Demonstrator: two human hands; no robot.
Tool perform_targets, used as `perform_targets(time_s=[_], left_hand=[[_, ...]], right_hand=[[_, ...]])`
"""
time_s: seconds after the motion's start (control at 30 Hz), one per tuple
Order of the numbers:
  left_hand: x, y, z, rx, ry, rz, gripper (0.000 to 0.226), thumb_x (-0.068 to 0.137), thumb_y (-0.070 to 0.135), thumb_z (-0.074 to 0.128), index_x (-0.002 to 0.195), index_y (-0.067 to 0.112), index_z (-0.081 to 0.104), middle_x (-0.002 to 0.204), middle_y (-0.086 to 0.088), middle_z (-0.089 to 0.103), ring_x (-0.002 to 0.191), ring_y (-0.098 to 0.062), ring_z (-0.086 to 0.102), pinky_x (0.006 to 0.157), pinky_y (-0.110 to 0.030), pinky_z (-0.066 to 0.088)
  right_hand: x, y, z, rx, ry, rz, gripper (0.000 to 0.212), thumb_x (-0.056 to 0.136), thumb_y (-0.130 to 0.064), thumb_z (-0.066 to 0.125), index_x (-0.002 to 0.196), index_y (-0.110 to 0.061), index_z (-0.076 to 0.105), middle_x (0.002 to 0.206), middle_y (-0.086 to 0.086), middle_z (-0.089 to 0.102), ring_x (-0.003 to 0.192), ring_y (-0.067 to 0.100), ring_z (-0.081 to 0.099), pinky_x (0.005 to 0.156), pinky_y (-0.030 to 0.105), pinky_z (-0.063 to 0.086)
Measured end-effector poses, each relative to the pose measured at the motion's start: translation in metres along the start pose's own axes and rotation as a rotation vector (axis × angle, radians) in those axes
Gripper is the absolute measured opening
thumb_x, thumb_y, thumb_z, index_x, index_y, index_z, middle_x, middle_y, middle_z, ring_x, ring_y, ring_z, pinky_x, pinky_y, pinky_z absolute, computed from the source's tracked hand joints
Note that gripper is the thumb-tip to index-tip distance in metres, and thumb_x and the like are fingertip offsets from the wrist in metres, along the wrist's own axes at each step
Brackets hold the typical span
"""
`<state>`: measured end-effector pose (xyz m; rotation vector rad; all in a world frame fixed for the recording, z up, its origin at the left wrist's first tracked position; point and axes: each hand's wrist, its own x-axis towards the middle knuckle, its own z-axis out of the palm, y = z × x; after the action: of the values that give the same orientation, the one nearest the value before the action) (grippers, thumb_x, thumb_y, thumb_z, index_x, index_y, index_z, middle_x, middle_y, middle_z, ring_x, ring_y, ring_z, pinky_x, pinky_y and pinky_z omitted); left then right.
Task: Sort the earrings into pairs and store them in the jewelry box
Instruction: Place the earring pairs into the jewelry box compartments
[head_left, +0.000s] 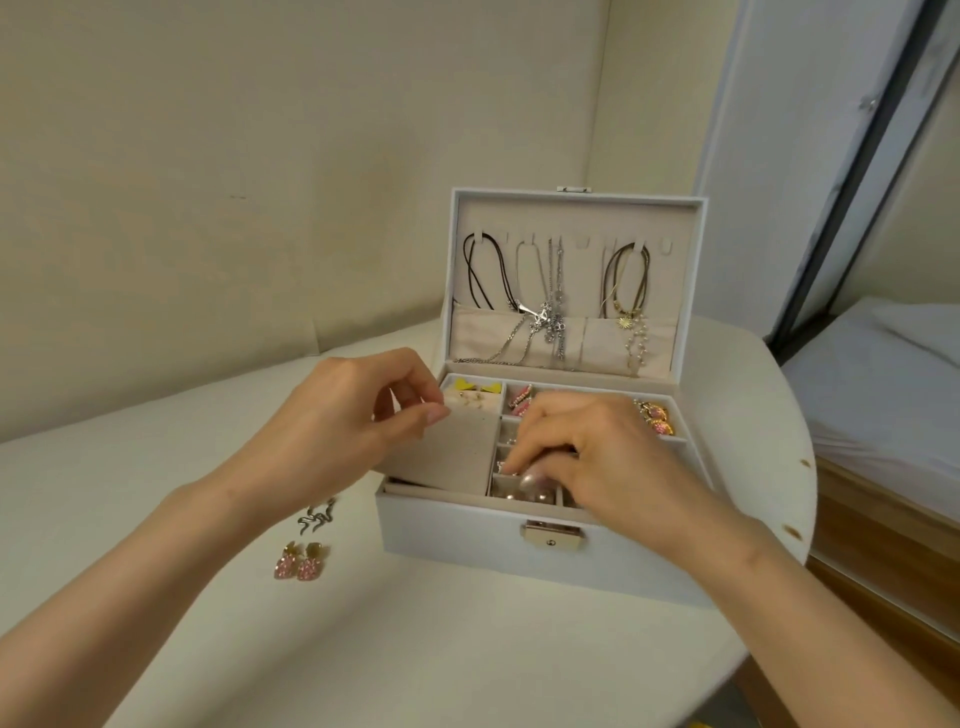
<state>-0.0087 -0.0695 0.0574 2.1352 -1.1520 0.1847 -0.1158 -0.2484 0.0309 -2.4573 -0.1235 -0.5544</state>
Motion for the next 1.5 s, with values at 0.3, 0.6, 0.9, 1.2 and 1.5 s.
perform_targets(time_s=[0.3, 0.6, 0.9, 1.2, 1.5], left_hand=[[-0.022, -0.001, -0.037, 0.174, -0.499, -0.24, 0.022, 0.083, 0.035, 0.063, 0.069, 0.018, 0.062, 0.062, 0.008, 0.069, 0.044, -0.005, 0.055, 0.056, -0.023, 0.044], [-0.036, -0.037, -0.034, 0.623, -0.77, -0.443, 0.037, 0.076, 0.056, 0.064, 0.089, 0.026, 0.047, 0.085, 0.009, 0.065, 0.063, -0.003, 0.056, 0.056, -0.017, 0.038], [-0.031, -0.064, -0.02, 0.442, -0.749, -0.418, 0.016, 0.085, 0.023, 0.061, 0.078, 0.025, 0.047, 0.078, 0.008, 0.065, 0.053, -0.004, 0.055, 0.062, -0.022, 0.042], [-0.032, -0.057, -0.018, 0.468, -0.768, -0.418, 0.022, 0.082, 0.027, 0.064, 0.071, 0.022, 0.046, 0.087, -0.001, 0.063, 0.066, -0.01, 0.053, 0.061, -0.021, 0.039], [-0.033, -0.036, -0.019, 0.186, -0.673, -0.315, 0.014, 0.083, 0.015, 0.065, 0.075, 0.017, 0.054, 0.064, 0.006, 0.065, 0.052, -0.004, 0.057, 0.05, -0.015, 0.042]], right_hand=[[-0.017, -0.032, 0.018, 0.037, 0.33, -0.119, 0.01, 0.081, -0.011, 0.067, 0.085, -0.017, 0.074, 0.077, -0.022, 0.059, 0.067, -0.01, 0.05, 0.066, 0.003, 0.034], [-0.006, -0.066, 0.113, -0.155, -0.134, 0.009, 0.025, 0.093, -0.018, 0.047, 0.112, -0.007, 0.061, 0.111, 0.017, 0.064, 0.104, 0.037, 0.057, 0.086, 0.039, 0.047], [0.021, -0.071, 0.128, -0.176, -0.19, 0.069, 0.016, 0.089, -0.01, 0.054, 0.102, -0.01, 0.064, 0.1, 0.016, 0.066, 0.096, 0.036, 0.059, 0.068, 0.032, 0.039], [0.003, -0.069, 0.12, -0.063, -0.216, 0.003, 0.015, 0.085, -0.016, 0.065, 0.097, -0.008, 0.067, 0.104, 0.011, 0.05, 0.097, 0.032, 0.053, 0.08, 0.034, 0.04], [-0.019, -0.058, 0.096, -0.015, -0.282, -0.021, 0.016, 0.083, -0.016, 0.068, 0.098, -0.013, 0.071, 0.092, -0.003, 0.053, 0.091, 0.017, 0.055, 0.076, 0.022, 0.038]])
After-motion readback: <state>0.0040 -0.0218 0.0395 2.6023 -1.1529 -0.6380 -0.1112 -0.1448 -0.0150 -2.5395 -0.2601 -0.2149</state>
